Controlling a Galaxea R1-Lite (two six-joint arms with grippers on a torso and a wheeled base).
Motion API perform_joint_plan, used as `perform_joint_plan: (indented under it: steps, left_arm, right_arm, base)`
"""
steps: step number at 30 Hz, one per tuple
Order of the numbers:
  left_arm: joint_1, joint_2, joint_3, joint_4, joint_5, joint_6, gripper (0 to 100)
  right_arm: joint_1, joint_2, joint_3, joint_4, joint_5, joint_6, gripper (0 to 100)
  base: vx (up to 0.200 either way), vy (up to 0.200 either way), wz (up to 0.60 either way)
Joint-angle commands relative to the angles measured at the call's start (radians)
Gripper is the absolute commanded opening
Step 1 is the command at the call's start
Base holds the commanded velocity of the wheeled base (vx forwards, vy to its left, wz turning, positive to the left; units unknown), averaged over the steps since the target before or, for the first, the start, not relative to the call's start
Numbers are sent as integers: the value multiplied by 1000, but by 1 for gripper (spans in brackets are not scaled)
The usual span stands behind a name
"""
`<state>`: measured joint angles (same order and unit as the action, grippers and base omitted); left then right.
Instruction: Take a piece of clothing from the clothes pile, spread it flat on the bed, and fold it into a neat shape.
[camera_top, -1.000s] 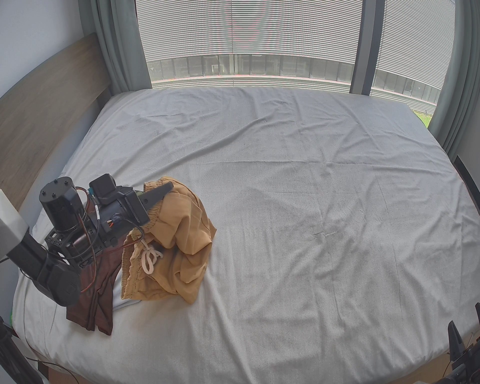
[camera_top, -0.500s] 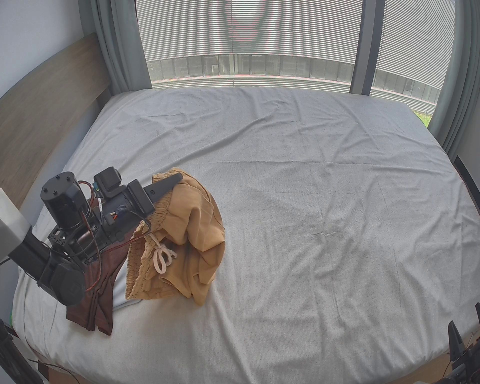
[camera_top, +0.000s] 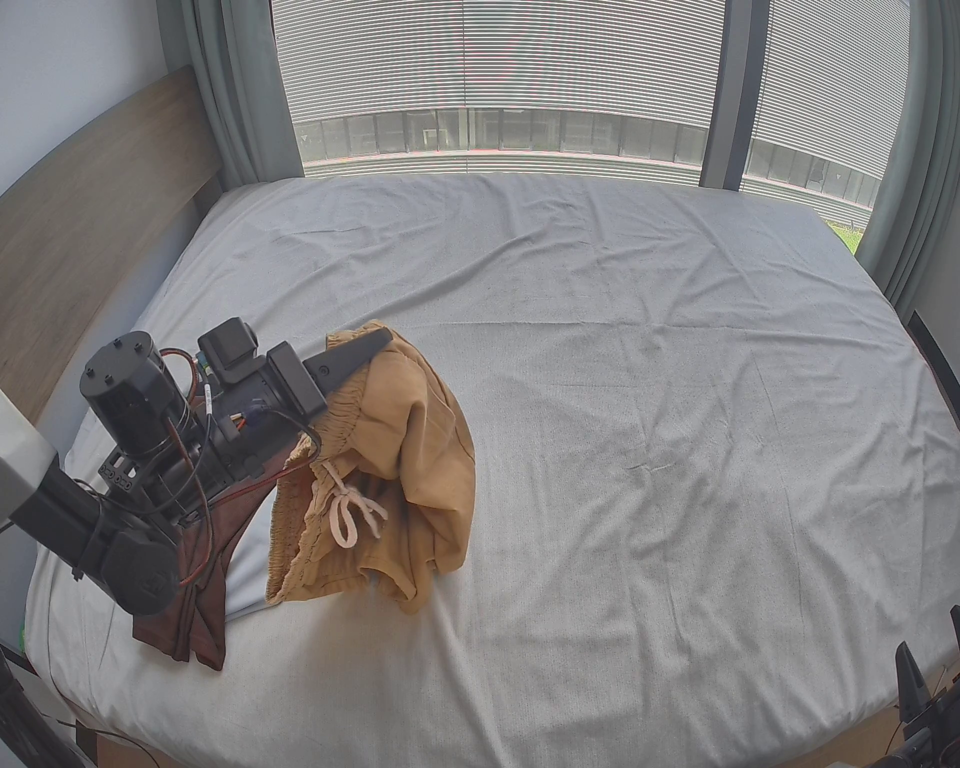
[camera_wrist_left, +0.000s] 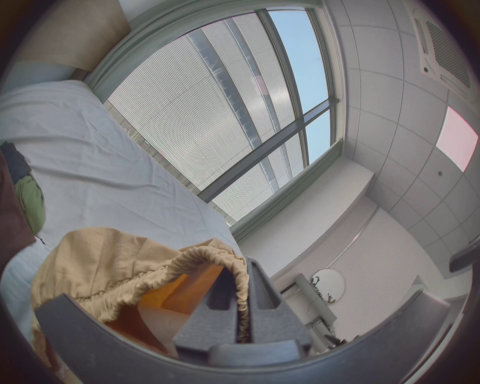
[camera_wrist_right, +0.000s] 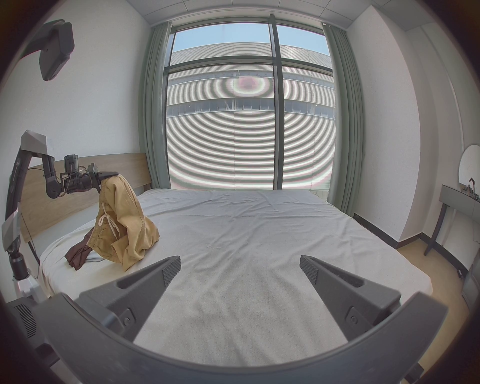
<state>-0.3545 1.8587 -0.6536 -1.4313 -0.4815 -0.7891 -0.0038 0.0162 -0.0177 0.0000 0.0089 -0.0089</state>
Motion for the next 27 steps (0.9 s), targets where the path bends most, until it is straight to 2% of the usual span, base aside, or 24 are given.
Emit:
perform_joint_plan:
  steps: [1,10,16,24,27]
  left_arm:
    - [-34,-35,-27,3,14,-33,0]
    - [-104,-102,-89,12,15,-173,0]
    - [-152,-90,-133,14,35,-196,0]
    - [-216,-64,-241,20,52,-312,0]
    - [-239,-59,-262,29,61,-326,0]
  right_arm:
    - [-1,-16,18,0,0,0,100]
    - [-1,-16,18,0,0,0,100]
    - [-1,-16,18,0,-1,0,100]
    - [-1,-16,18,0,0,0,100]
    - [-1,-16,18,0,-1,0,100]
  base:
    - [0,0,0]
    - [0,0,0]
    - [0,0,0]
    - [0,0,0]
    - [0,0,0]
